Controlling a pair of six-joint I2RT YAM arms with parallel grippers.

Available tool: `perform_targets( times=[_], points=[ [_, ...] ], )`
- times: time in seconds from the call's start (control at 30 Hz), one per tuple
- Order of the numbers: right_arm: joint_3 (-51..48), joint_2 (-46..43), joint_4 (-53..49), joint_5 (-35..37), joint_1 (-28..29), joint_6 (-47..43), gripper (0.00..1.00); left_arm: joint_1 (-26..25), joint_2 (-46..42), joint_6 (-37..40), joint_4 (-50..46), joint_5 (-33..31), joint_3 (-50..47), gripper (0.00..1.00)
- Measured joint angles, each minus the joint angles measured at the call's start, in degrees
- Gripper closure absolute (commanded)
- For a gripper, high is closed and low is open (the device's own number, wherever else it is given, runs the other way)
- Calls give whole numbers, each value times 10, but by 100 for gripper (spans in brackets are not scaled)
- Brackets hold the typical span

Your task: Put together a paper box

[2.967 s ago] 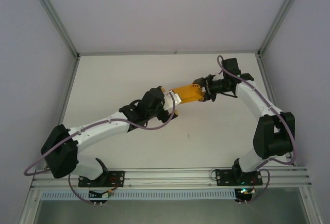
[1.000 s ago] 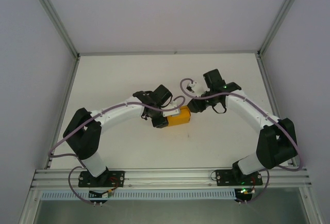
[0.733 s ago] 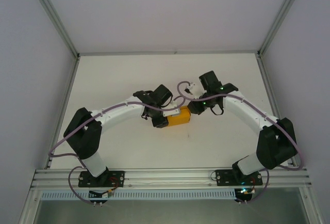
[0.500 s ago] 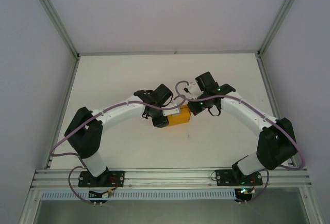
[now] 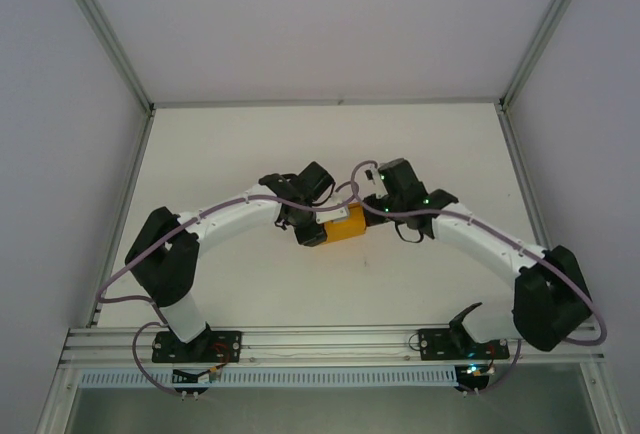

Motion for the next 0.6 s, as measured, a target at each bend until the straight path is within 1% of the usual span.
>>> perform_targets(
  times=[0.07, 0.17, 0.2, 0.27, 0.3, 0.33, 0.43, 0.57, 0.6],
  points=[
    [-16, -7, 25, 17, 8, -16, 100, 0, 0, -3, 0, 0, 0, 64],
    [-30, -8, 52, 40, 18, -33, 100, 0, 0, -12, 0, -3, 0, 58],
    [-31, -7, 59, 45, 20, -34, 100, 0, 0, -16, 2, -5, 0, 45],
    [-33, -2, 71, 57, 23, -34, 100, 0, 0, -25, 8, -15, 0, 24],
    [-33, 2, 78, 64, 26, -32, 100, 0, 0, -33, 16, -21, 0, 2],
    [-33, 3, 81, 71, 30, -29, 100, 0, -2, -42, 24, -26, 0, 0],
    [-34, 5, 83, 92, 42, -18, 100, 0, -22, -80, 51, -45, -7, 0],
    [-33, 5, 82, 116, 58, -7, 100, 3, -94, -141, 76, -75, -38, 0],
    [-33, 5, 81, 121, 61, -5, 100, 4, -116, -161, 78, -85, -46, 5]
  ],
)
